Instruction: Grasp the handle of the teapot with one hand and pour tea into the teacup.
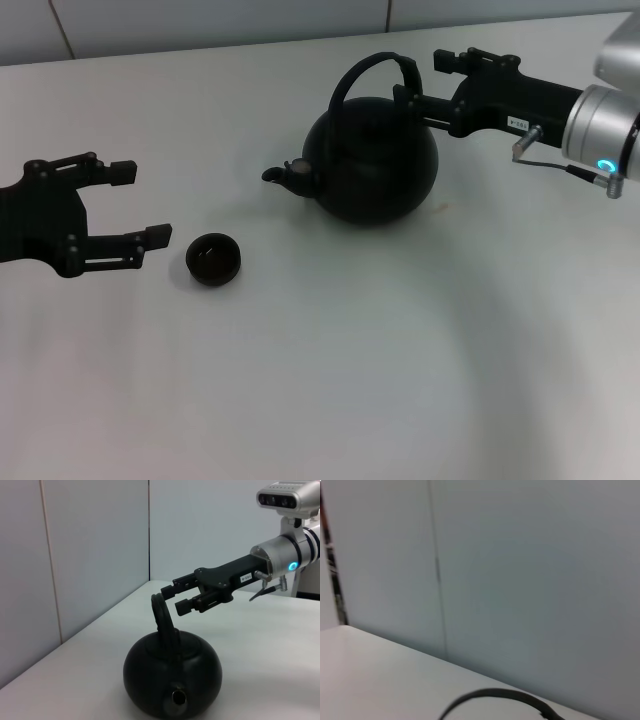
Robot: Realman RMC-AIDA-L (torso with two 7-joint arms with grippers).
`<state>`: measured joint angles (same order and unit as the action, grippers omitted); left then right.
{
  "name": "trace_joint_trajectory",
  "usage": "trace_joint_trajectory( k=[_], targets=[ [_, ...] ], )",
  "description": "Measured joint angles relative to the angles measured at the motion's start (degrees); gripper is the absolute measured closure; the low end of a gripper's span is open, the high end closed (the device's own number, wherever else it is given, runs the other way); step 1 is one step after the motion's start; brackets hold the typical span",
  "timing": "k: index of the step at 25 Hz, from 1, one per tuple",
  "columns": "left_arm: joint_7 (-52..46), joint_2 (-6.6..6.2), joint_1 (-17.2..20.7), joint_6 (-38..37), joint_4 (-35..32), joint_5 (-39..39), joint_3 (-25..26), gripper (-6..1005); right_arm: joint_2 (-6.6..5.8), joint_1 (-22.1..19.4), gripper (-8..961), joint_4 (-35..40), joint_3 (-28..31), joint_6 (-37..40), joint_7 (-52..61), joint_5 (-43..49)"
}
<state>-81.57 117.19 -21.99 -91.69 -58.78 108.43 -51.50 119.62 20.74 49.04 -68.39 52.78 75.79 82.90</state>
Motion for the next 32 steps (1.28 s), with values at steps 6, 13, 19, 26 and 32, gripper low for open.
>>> trace_joint_trajectory(
  k=[6, 13, 19, 26, 32],
  targets=[
    [-0.81, 0.6, 0.34, -1.71, -1.75, -0.12, 0.84, 152, -0.08, -3.62, 202, 6.31, 1.27, 7.3, -0.2, -0.03],
    [-0.26, 0.84, 0.88, -6.8, -0.4, -5.38, 2.94, 152, -0.62, -4.11, 202, 6.66, 8.82, 27.77, -0.93, 1.16],
    [-0.17, 0.81, 2.35, -9.28, -0.32, -6.88, 2.98, 152, -0.7, -4.68, 202, 6.94, 13.53, 39.05, -2.05, 7.64],
    [-0.14, 1.05, 2.87, -11.98, 1.6, -7.0, 2.81, 152, -0.67, -5.72, 202, 7.11, 15.46, 43.01, -2.05, 10.69],
    [0.47, 1.04, 2.81, -12.47, 2.88, -7.14, 2.89, 151, -0.56, -5.79, 202, 7.13, 15.48, 43.17, -2.2, 11.88]
  ],
)
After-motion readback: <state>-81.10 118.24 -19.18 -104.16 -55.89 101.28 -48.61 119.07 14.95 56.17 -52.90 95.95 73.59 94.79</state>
